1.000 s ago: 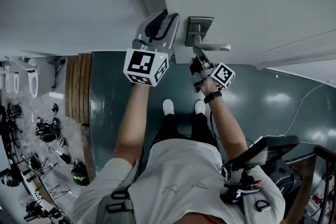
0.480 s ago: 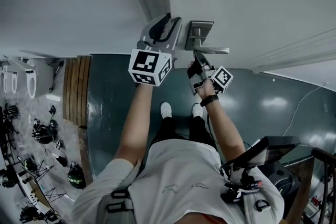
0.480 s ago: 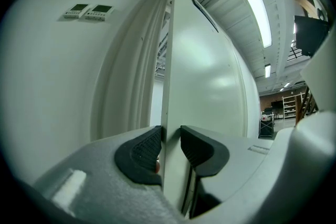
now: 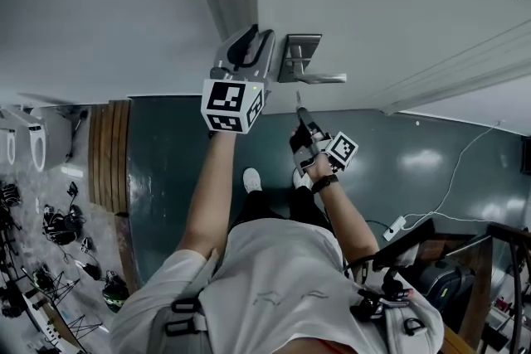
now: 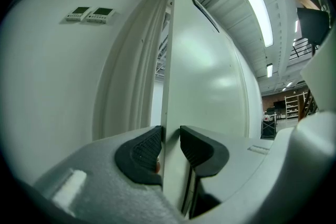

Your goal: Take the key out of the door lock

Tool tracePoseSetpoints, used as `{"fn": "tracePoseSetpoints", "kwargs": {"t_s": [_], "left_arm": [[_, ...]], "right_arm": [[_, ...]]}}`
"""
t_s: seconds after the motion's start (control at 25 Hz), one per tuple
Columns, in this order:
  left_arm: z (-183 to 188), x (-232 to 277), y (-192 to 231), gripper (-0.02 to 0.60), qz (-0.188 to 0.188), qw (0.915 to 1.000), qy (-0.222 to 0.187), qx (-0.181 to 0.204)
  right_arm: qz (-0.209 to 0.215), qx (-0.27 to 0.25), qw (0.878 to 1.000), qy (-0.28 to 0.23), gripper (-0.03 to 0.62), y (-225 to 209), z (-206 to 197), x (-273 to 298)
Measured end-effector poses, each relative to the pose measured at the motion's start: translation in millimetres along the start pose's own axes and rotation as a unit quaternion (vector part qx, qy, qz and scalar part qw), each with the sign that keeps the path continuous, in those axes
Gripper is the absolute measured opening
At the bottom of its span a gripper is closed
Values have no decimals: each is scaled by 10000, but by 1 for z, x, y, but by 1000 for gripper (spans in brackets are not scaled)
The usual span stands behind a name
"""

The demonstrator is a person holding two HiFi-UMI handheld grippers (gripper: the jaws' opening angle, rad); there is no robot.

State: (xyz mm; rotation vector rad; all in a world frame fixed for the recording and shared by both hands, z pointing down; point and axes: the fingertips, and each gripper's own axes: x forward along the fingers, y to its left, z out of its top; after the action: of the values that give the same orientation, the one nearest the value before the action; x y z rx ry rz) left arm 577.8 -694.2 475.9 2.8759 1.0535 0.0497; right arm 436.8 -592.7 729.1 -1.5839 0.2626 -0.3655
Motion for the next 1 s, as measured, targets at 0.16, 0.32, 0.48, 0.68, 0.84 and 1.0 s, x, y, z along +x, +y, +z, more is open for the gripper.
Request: {"fn": "tracePoseSetpoints", "kwargs": {"t_s": [0.16,0.32,0.48,0.68,0.84,1.0], "left_arm": [[1,0,6,95,22,10000,-51,-24],[0,-15,8,15,129,9998,-156,-86],[-4,-37,-6,0,-31,9998,-146,-112],[-15,-76,-59,0,-294,9990,-66,-330],[-24,-98,-82,-1,-333,9993,2,-175],[-15,-110,-116,-2,-176,9998,-50,-74]], "right_arm": [[-135,-143,9995,-263,29,0,5,-41],[-223,-954,9938,-520,29,26,26,-65],[-405,-2284,9703,-692,29,70,38,-78],[-654,-4013,9103,-771,29,128,39,-104],[-532,-5394,8357,-890,29,185,27,-98],[-563,-6304,7680,-978,29,226,31,-110]]}}
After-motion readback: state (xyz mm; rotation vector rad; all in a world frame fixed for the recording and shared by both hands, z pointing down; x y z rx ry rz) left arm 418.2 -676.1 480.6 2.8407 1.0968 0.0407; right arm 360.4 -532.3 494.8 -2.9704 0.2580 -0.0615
